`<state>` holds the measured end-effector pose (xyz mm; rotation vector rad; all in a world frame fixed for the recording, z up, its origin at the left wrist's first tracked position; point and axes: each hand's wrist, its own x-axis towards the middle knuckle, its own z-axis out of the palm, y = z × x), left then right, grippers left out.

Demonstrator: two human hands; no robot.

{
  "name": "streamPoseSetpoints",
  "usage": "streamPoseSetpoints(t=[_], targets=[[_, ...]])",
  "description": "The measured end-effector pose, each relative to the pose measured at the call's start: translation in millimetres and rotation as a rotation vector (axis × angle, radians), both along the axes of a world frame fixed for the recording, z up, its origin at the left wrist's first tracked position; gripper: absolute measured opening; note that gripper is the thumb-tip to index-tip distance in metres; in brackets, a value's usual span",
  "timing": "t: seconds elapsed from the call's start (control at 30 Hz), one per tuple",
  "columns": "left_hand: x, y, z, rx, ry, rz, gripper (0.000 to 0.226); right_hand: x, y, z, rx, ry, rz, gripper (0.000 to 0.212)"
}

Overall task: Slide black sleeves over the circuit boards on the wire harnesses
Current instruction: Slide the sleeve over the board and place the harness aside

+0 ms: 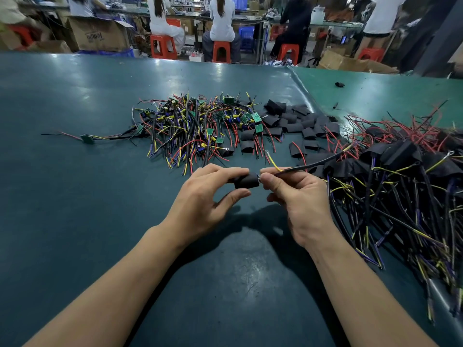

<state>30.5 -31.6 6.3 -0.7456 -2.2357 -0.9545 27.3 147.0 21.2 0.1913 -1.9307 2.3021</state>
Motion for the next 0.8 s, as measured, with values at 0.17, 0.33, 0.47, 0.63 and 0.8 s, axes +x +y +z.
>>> streamPoseSetpoints(t=[0.17,0.33,0.47,0.63,0.8], targets=[[-1.9,-1.9,-2.6,0.008,-0.087,0.015,0.039,1.7,-0.4,-0.5,0.035,0.093,-0.03,0.024],[-2.2,-2.3,-2.0,-0.083,0.019,0.024,0.038,2.8,-0.3,-0.2,0.081,0.147,-0.035,0.024],[-4.1,-0.5,-0.2,-0.13,0.127,0.032,0.036,0.7,-0.7,-2.6,0.036,0.063,-0.002,0.026],[-2.5,4.2,-2.1,-0.16,0.079,0.135,0.043,-0.8,-0.9,-4.4,0.024,0.067,0.006,0.027],[-3.3,6.9,-0.7,-0.247,0.041,0.272,0.035,3.8,-9.9,-5.6,0.121,0.139,0.005,0.025]])
